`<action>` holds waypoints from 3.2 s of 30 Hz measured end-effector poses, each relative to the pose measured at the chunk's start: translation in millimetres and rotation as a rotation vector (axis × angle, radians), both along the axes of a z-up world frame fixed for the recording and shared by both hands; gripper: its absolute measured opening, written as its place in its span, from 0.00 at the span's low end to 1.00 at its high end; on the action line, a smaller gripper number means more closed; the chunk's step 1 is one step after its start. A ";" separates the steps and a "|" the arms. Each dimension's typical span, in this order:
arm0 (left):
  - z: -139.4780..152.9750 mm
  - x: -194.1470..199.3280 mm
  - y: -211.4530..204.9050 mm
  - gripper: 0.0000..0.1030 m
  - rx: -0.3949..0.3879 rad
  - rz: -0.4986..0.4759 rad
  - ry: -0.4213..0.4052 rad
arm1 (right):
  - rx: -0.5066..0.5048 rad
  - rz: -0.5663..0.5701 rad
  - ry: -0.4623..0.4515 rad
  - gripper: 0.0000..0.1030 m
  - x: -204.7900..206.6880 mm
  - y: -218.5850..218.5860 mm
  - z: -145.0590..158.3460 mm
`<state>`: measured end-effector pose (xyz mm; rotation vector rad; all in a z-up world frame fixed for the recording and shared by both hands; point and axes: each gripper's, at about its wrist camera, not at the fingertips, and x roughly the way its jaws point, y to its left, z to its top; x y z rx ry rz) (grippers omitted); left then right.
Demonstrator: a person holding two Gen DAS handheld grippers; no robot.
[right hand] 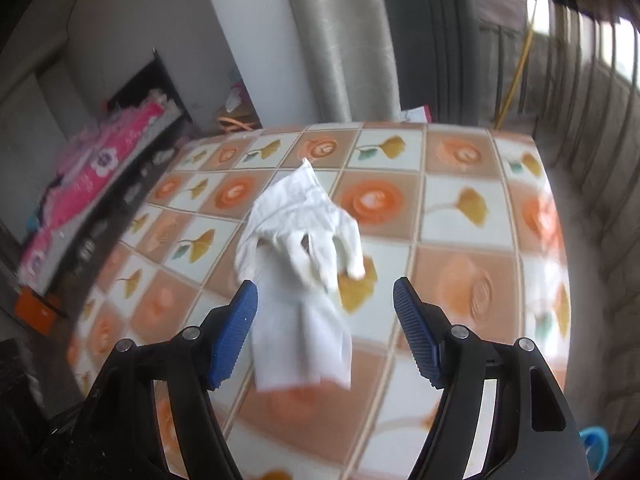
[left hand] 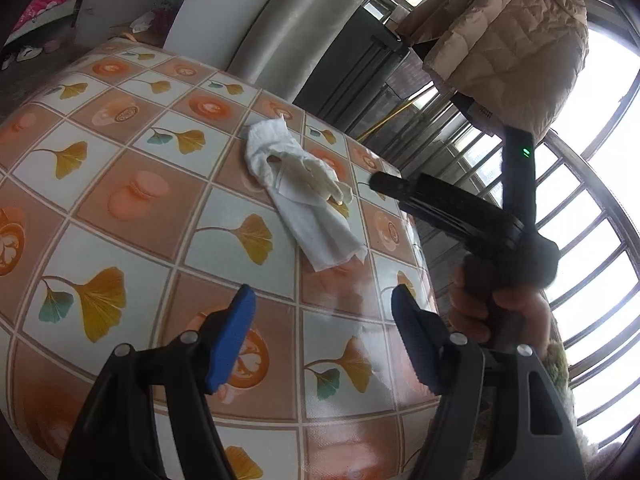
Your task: Collect trash
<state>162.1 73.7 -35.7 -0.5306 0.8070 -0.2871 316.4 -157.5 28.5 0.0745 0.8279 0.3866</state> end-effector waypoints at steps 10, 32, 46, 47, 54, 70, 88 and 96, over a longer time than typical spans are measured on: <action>-9.5 3.0 12.6 0.66 -0.013 -0.037 0.018 | -0.080 -0.003 0.104 0.09 36.0 23.7 -47.1; -21.7 -48.0 7.4 0.53 0.099 -0.094 0.056 | 0.504 -0.018 0.412 0.10 -110.7 -1.1 -80.5; -42.4 -45.6 -3.6 0.29 0.140 -0.098 0.097 | 0.633 -0.134 0.326 0.08 -108.3 -39.5 -62.4; -42.6 -45.5 -3.9 0.28 0.148 -0.097 0.095 | 0.629 -0.149 0.310 0.08 -110.7 -42.4 -62.6; -41.8 -41.6 0.7 0.27 0.171 -0.072 0.096 | 0.582 -0.243 0.223 0.08 -120.7 -67.5 -55.1; -30.6 -15.7 -10.2 0.37 0.316 -0.102 0.081 | 0.424 -0.306 0.145 0.13 -137.9 -106.4 -49.2; -41.2 9.8 -44.1 0.40 0.574 -0.167 0.059 | -0.134 0.037 0.094 0.61 -77.4 13.3 -52.6; -42.0 8.0 -43.0 0.20 0.589 -0.154 0.036 | -0.234 0.022 0.084 0.39 -79.8 17.8 -63.6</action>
